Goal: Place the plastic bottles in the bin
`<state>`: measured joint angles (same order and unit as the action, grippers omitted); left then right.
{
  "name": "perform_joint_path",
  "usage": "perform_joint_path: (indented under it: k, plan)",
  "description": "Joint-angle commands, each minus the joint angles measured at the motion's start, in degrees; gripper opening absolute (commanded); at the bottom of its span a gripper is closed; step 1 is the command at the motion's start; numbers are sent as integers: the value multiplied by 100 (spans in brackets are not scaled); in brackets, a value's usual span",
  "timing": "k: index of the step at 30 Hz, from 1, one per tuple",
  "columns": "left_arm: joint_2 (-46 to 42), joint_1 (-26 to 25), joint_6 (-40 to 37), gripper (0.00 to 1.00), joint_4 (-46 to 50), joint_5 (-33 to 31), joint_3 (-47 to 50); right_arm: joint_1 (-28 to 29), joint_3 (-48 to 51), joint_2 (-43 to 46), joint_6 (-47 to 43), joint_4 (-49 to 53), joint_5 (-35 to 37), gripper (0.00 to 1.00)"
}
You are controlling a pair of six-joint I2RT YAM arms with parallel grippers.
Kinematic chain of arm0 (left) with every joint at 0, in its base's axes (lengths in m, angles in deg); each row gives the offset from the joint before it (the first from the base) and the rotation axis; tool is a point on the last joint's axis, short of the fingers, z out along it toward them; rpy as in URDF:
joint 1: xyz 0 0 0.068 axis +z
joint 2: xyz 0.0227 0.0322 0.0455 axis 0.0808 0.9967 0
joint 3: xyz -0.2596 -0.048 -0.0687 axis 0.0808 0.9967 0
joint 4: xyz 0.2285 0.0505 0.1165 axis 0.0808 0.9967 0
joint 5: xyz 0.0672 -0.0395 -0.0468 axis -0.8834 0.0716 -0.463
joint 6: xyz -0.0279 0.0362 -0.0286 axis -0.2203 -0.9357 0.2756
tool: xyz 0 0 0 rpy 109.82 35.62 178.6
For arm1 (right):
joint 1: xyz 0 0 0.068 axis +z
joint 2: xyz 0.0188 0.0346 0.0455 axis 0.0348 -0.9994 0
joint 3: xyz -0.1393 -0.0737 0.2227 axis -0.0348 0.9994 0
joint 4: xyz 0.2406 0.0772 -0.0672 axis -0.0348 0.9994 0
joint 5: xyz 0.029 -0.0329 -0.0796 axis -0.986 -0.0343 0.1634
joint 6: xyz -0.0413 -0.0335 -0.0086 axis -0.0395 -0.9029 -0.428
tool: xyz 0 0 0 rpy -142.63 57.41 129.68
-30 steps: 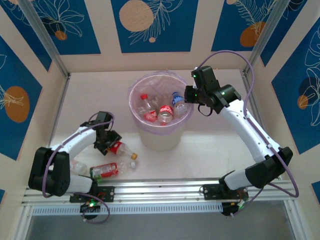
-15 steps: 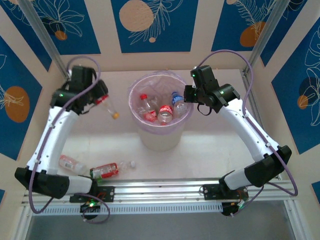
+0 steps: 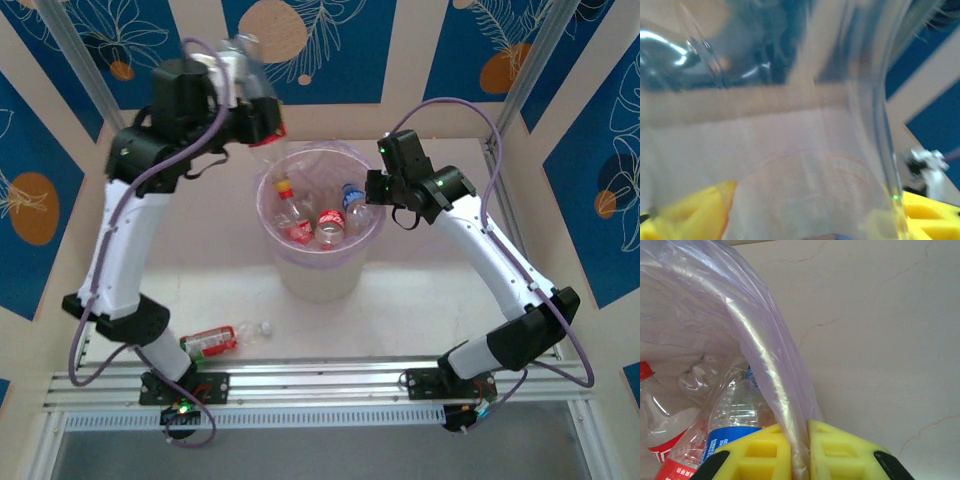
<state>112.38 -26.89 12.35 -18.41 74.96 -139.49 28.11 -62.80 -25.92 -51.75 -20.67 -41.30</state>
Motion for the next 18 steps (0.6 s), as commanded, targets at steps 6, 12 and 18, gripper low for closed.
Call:
perform_joint_path:
  k: [6,12,18]
  plan:
    - [738,-709,-445,0,766,436,-62,118,-113,-138,68,212,-121,15]
    - [532,-903,-653,0,563,-157,987,120,-89,-129,47,190,-135,14]
    - [496,-916,-616,0,491,122,1545,126,-59,-129,40,183,-138,14]
